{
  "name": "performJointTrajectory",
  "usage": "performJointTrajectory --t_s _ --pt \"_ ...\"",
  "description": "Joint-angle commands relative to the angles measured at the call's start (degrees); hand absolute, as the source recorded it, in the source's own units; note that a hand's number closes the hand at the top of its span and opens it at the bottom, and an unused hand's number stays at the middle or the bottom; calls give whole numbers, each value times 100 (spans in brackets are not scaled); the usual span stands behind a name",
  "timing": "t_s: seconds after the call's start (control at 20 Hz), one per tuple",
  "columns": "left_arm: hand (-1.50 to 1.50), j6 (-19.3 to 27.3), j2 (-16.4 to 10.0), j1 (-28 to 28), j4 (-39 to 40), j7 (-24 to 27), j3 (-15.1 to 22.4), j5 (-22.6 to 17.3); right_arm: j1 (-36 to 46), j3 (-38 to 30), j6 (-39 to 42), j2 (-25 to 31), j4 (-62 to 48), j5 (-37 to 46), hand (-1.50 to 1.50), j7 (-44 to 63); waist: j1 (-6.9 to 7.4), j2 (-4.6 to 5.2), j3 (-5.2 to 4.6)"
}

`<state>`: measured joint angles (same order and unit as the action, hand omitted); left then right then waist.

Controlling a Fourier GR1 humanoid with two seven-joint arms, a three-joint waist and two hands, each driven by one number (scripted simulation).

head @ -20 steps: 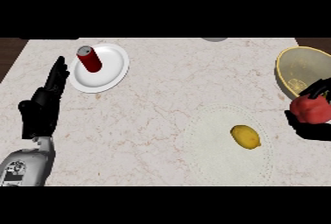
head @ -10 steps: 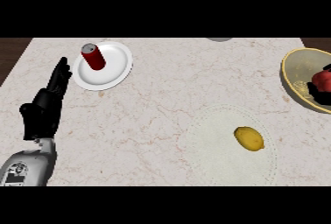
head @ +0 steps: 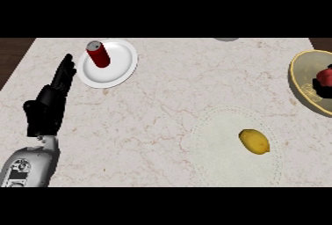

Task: Pick the bell pepper from the placemat and place it in the bowl

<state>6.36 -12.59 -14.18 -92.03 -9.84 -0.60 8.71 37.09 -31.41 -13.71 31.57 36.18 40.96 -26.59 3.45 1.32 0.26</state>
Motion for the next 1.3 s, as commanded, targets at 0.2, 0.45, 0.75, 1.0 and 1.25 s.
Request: performJointTrajectory --t_s 0.2,0.45,0.75,1.0,1.25 --pt "0 63 116 -249 182 53 76 91 604 -284 818 451 -1615 -277 -150 -477 73 80 20" --pt "0 71 112 -275 92 -55 112 147 857 -580 1147 414 -1960 -632 -150 -988 132 78 29" --pt "0 19 21 -340 273 34 -107 20 897 -1020 1184 634 -2251 -1027 -150 -1396 68 74 21" --pt "0 120 173 -48 254 223 6 113 936 -1209 2438 1493 -2551 -1259 -150 -1201 -32 23 10" --pt "0 -172 -125 -263 206 16 -272 -158 468 -1444 3118 1794 -2711 -1520 -150 -1631 -77 19 21"
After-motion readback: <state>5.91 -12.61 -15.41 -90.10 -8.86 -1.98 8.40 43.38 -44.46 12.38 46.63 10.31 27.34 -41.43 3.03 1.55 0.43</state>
